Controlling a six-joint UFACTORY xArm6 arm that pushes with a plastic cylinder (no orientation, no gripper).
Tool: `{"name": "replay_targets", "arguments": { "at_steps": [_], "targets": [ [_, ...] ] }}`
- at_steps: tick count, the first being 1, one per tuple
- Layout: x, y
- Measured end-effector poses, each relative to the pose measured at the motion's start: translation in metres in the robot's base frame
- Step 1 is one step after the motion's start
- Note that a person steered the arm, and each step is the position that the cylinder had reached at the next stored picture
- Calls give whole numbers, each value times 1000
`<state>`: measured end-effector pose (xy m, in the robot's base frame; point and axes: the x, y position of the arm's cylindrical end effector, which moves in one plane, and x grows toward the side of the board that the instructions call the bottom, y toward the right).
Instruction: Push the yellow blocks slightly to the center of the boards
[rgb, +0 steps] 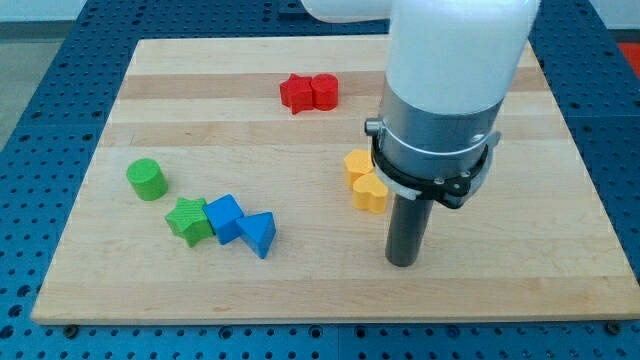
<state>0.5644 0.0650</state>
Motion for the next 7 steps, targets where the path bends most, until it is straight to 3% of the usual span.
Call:
{"name": "replay_targets", "arguments": {
  "at_steps": [3, 5, 6, 7],
  "targets": [
    [-129, -5],
    [-132, -3],
    [-91, 19],
    [-65, 6]
  ]
}}
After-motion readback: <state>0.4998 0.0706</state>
